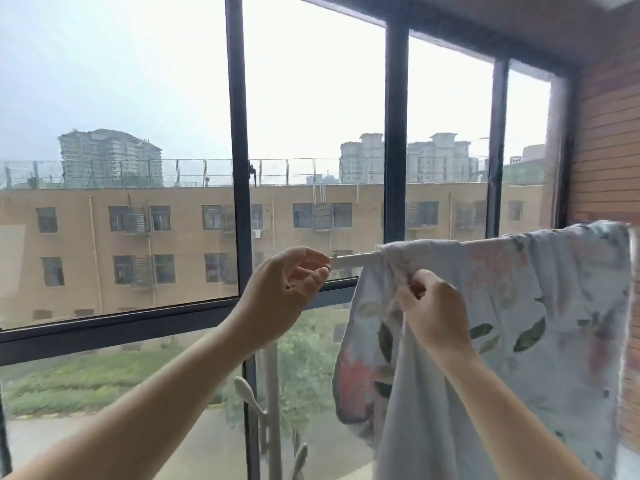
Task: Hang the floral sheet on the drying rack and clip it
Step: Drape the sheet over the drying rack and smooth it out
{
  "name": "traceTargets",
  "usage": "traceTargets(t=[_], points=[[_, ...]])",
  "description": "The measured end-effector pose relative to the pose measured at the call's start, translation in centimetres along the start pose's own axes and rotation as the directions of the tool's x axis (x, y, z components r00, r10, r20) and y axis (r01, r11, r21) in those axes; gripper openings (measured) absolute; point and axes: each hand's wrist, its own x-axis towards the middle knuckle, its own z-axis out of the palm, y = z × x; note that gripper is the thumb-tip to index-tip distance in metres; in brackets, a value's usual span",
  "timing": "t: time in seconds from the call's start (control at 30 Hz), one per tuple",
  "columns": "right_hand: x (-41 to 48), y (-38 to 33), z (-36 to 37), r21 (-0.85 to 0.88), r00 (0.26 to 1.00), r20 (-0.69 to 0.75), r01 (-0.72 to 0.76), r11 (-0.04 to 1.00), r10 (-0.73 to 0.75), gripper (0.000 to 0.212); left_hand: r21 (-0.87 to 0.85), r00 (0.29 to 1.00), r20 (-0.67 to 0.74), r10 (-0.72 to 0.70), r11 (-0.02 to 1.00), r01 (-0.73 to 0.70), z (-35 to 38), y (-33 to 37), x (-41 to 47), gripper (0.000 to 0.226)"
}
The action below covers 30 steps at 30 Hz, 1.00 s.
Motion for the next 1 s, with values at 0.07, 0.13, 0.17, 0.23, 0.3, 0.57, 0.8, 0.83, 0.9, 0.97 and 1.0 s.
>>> traceTargets(t=[0.07, 0.13, 0.17, 0.23, 0.3, 0.57, 0.8, 0.83, 0.9, 0.97, 1.0], points=[[-0.2, -0.2, -0.4, 0.092, 0.99, -0.018, -0.141, 0.986, 0.143, 0.023, -0.097, 1.0, 0.015, -0.008, 0.995, 0.01, -0.7, -0.4, 0.2, 0.012], [0.1, -0.1, -0.9, 0.192, 0.961, -0.012, -0.267, 0.944, 0.275, 0.017, -0.169, 1.0, 0.024, -0.001, 0.986, 0.005, -1.0, -0.5, 0.9, 0.013], [0.5, -0.1, -1.3, 0.257, 0.944, -0.01, -0.315, 0.914, 0.328, 0.016, -0.186, 1.0, 0.025, 0.01, 0.982, -0.005, -1.0, -0.4, 1.3, 0.014], [1.5, -0.5, -2.4, 0.304, 0.938, -0.002, -0.331, 0.893, 0.348, 0.016, -0.21, 1.0, 0.024, 0.02, 0.978, -0.015, -1.0, -0.5, 2.1, 0.015], [1.9, -1.1, -3.1, 0.218, 0.964, 0.033, -0.264, 0.94, 0.263, 0.011, -0.249, 1.0, 0.023, 0.005, 0.968, 0.001, -1.0, -0.7, 2.8, 0.013], [0.3, -1.8, 0.8, -0.259, 0.993, -0.013, -0.117, 0.959, 0.117, 0.049, -0.474, 0.999, 0.039, -0.035, 0.879, 0.05, -0.3, -2.2, 7.4, 0.01], [1.7, -0.4, 1.0, -0.208, 1.0, -0.015, -0.018, 0.978, 0.015, 0.009, -0.529, 0.947, 0.318, -0.035, 0.823, 0.208, 2.7, -6.0, 11.2, 0.015], [2.0, 0.0, 0.5, -0.118, 0.999, -0.005, -0.047, 0.992, 0.047, 0.013, -0.497, 0.937, 0.348, -0.013, 0.846, 0.196, 3.2, -6.4, 11.7, 0.015], [2.6, 0.3, -0.4, 0.085, 0.989, 0.027, -0.148, 0.985, 0.146, 0.021, -0.42, 0.909, 0.415, 0.044, 0.895, 0.148, 4.0, -7.0, 12.7, 0.019], [3.4, 0.6, -0.8, 0.21, 0.967, 0.071, -0.253, 0.944, 0.244, 0.022, -0.381, 0.865, 0.491, 0.106, 0.919, 0.104, 4.8, -7.7, 13.6, 0.028], [3.8, 0.7, -0.8, 0.256, 0.954, 0.095, -0.301, 0.919, 0.286, 0.02, -0.396, 0.837, 0.532, 0.13, 0.911, 0.11, 5.3, -8.0, 14.1, 0.03]])
